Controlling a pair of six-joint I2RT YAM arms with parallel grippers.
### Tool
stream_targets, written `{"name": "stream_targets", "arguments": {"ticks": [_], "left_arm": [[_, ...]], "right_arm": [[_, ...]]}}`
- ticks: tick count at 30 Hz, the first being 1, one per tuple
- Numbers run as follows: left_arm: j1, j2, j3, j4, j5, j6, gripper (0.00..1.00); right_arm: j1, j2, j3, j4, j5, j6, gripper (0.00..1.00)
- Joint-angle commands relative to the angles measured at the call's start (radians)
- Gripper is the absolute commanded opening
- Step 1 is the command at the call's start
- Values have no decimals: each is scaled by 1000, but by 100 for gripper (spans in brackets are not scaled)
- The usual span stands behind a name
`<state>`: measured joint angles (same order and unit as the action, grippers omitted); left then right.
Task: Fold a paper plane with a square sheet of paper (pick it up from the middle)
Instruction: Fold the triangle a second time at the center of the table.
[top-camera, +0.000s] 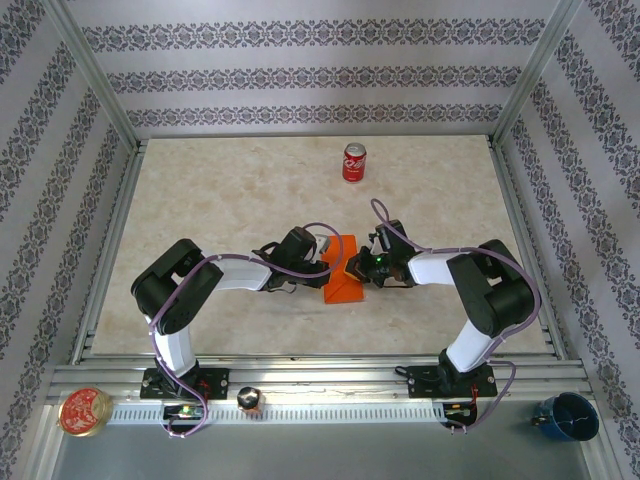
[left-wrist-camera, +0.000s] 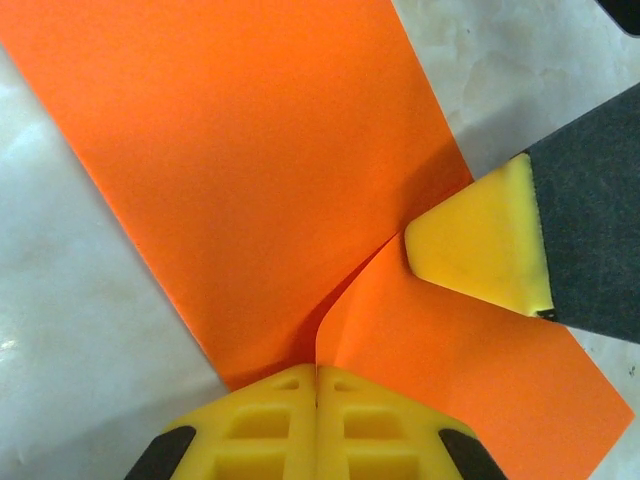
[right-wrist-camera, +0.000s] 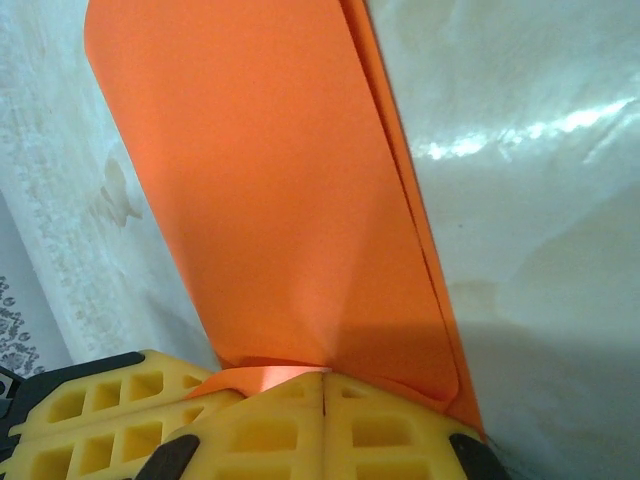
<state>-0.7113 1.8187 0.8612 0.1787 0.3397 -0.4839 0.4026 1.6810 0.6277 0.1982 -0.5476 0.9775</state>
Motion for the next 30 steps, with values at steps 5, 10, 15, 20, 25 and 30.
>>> {"name": "stream_targets", "arguments": {"ticks": [5,10,15,20,25,30], "left_arm": [[12,14,-8,-27,-11,0,0],[12,17,-5,-29,-5,2,0],[12,16,-8,-25,-7,0,0],[12,27,-7,-16,-2,-3,0],[12,30,4,-23,0,-1,0],[13,19,0,-27,-1,1,0]], "right_arm": [[-73,-2,-14,-102,80,-30,0],[-80,5,-30,-94,125,-17,0],[-74,-76,-32,-126,219,-18,0],[-83,-115,-23,-151,243,-20,0],[-55,-153,-1,-144,184,-48,0],[-22,-126,13,-81,64,-46,0]]}}
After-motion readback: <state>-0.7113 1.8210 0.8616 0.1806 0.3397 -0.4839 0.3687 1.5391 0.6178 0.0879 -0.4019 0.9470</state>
